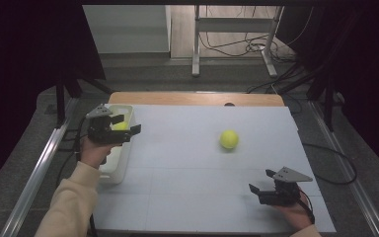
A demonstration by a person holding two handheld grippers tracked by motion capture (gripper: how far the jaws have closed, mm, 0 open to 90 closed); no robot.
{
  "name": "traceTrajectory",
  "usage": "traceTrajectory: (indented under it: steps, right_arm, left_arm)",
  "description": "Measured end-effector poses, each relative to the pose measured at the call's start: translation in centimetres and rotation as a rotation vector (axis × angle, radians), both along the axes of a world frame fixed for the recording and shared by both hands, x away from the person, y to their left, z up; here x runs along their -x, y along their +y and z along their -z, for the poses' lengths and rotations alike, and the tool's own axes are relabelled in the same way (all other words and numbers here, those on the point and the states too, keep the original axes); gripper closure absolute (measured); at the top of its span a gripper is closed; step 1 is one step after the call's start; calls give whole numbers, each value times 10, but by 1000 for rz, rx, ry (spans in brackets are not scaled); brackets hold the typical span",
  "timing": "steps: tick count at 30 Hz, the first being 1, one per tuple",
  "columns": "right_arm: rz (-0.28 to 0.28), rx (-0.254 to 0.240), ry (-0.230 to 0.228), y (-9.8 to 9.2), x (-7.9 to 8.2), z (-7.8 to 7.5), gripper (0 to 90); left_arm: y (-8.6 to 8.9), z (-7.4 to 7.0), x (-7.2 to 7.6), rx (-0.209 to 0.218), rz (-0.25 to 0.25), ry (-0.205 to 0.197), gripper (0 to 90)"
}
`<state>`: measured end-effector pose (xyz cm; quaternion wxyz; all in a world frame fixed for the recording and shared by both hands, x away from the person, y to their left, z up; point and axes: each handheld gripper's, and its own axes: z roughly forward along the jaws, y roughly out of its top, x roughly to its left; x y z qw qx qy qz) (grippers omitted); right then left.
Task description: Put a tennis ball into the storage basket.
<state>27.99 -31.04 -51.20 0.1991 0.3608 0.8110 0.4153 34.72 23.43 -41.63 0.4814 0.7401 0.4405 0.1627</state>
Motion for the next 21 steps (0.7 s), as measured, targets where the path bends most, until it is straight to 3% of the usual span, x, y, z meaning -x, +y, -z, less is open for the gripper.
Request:
traceTrajectory:
  steps: [13,21]
  right_arm:
    - [3,2,-3,0,0,0,153]
    - [3,-1,-4,0,0,0,154]
  left_arm:
    - [-14,10,1,13,41,12,155]
    - [-31,14,0,9,87,24,154]
